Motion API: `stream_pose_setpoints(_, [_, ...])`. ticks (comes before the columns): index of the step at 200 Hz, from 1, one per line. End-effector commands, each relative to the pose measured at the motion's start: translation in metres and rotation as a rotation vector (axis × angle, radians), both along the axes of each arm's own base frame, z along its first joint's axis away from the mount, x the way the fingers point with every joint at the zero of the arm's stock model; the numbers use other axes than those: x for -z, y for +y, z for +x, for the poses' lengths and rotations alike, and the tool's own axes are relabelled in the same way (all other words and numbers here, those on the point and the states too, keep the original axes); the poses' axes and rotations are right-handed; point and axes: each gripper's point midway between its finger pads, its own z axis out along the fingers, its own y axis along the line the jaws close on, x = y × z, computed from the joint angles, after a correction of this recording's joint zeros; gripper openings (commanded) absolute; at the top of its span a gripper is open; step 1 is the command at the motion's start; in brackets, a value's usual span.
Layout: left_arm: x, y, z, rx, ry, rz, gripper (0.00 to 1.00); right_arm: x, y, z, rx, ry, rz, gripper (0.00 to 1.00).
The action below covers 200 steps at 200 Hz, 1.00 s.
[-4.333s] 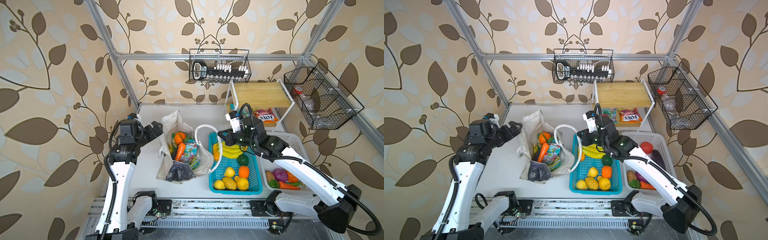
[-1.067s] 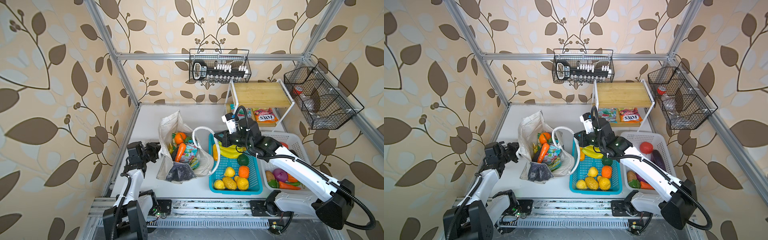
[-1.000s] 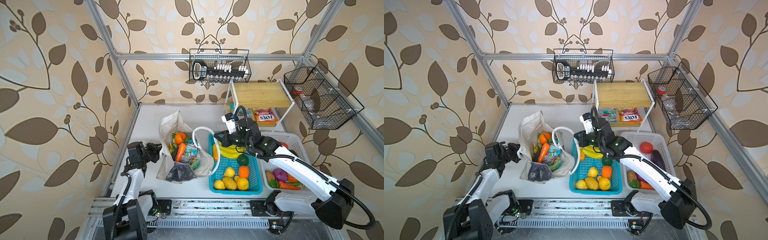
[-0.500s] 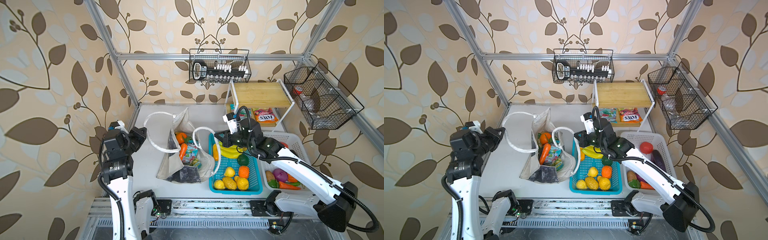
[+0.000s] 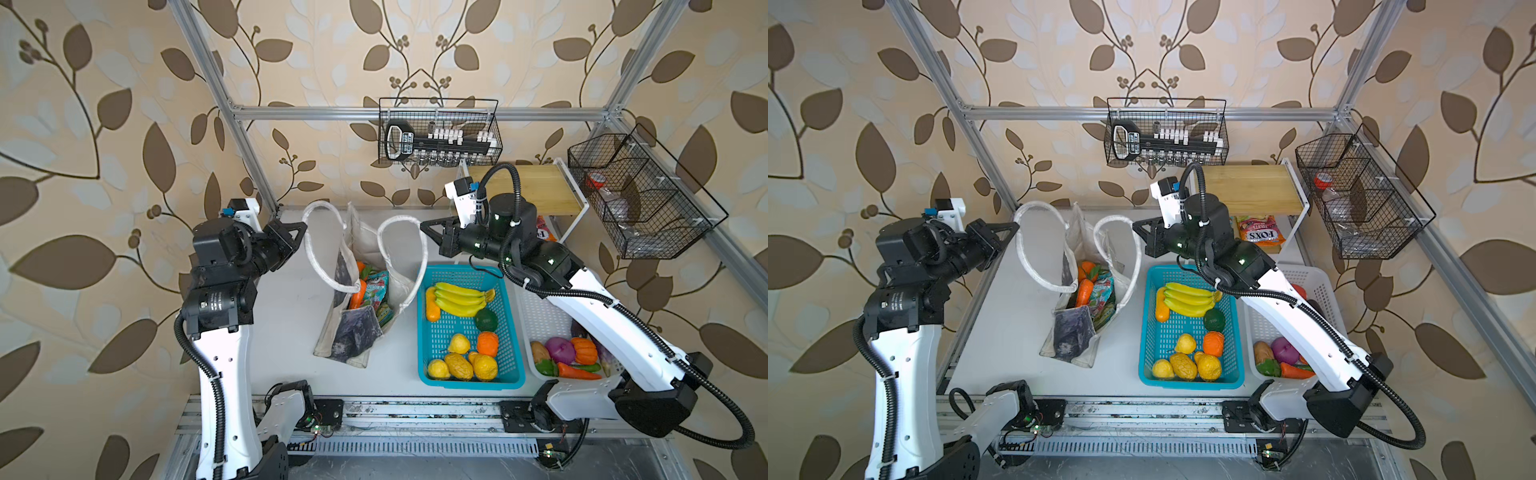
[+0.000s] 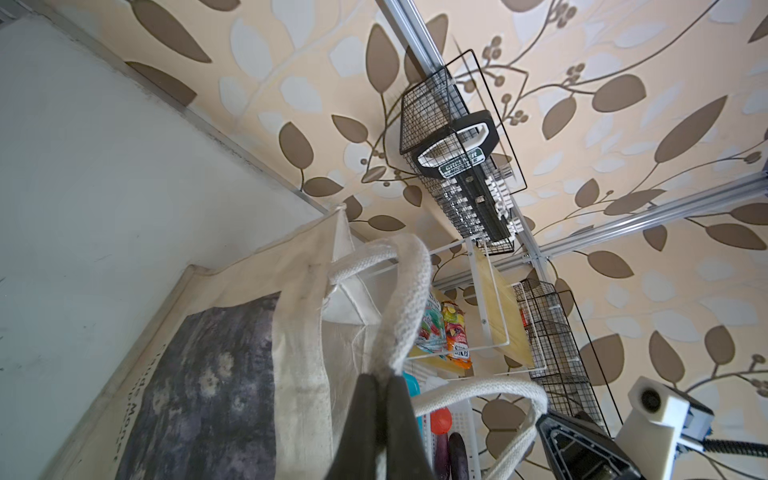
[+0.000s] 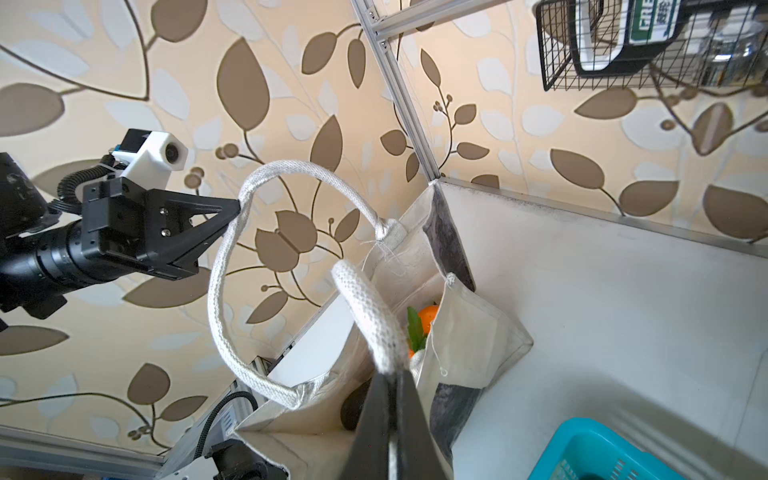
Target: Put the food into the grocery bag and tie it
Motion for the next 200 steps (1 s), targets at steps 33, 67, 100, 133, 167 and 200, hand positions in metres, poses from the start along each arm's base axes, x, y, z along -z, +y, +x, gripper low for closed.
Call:
stream_pose_setpoints(33, [-0.065, -0.044, 0.000, 0.217, -0.168, -0.070, 0.00, -0.069, 0.005, 0.004, 0.010, -0.133, 0.038, 0.00])
stream_pose_setpoints(67, [-0.091, -0.049, -0.001, 0.236, -0.200, -0.079, 0.00, -0.080, 0.027, 0.005, -0.038, -0.130, 0.036, 0.00])
stream_pose_setpoints(100, [-0.037, -0.058, 0.005, 0.273, -0.105, -0.120, 0.00, -0.037, 0.077, -0.016, -0.148, -0.087, 0.018, 0.00])
stream_pose_setpoints(133, [0.006, -0.065, 0.002, 0.307, -0.030, -0.140, 0.00, 0.004, 0.124, -0.031, -0.275, -0.007, 0.092, 0.00])
stream_pose_setpoints(167, [0.023, -0.066, -0.004, 0.312, 0.003, -0.140, 0.00, 0.036, 0.158, -0.032, -0.328, 0.042, 0.085, 0.00])
stream_pose_setpoints(200, [0.026, -0.065, -0.008, 0.306, -0.002, -0.133, 0.00, 0.060, 0.175, -0.028, -0.354, 0.089, 0.087, 0.00])
